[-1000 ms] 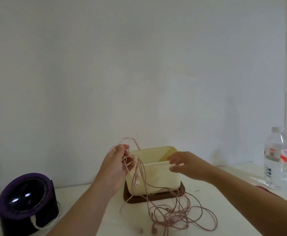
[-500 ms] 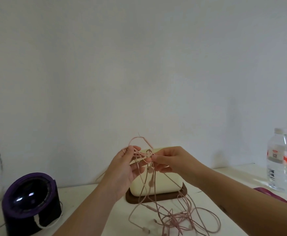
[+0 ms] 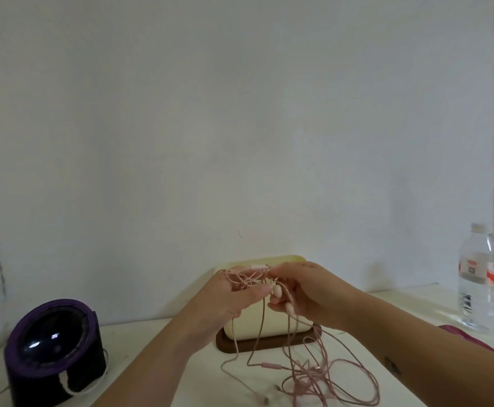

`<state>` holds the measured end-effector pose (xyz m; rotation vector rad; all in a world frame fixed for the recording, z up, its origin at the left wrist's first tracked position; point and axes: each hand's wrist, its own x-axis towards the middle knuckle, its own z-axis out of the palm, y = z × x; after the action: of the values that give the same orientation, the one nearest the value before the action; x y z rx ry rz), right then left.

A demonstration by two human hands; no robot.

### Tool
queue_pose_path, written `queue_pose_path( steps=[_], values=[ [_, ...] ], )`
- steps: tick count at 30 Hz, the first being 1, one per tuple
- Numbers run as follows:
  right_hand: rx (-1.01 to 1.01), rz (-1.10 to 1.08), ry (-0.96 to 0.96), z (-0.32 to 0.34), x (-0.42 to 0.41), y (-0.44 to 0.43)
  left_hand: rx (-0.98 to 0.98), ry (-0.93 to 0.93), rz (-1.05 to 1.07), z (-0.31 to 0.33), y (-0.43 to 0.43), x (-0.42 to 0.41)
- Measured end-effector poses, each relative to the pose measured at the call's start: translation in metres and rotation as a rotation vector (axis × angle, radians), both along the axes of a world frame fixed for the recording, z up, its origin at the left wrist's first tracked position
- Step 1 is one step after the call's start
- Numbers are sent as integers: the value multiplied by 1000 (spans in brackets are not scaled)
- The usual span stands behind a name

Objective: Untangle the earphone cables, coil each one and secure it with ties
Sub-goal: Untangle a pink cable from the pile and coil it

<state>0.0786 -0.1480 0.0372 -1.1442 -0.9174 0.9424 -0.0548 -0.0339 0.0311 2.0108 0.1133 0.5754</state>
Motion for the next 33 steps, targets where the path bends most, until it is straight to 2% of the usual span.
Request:
queue_pose_path(
  steps=[4, 8, 15, 19, 21, 24, 30, 33],
  values=[
    [-15, 0, -12, 0, 2, -4, 35, 14, -68, 1, -5, -3],
    [-18, 0, -12, 2, 5, -8, 29, 9, 80, -5, -2, 1],
    [-68, -64, -122, 4, 9, -12, -221, 10, 216, -4, -3, 9],
    [-86, -87, -153, 5, 11, -10, -424, 41, 164, 0, -5, 11],
    [-87, -82, -169, 6, 11, -9, -440, 66, 131, 1, -6, 10],
    [-74, -54, -153, 5, 11, -8, -448, 47, 197, -1, -4, 11],
    [-53, -18, -170, 4, 10, -9, -646, -12, 175, -5, -3, 11],
    [-78, -61, -248, 4, 9, -7, -745, -37, 146, -4, -2, 11]
  ],
)
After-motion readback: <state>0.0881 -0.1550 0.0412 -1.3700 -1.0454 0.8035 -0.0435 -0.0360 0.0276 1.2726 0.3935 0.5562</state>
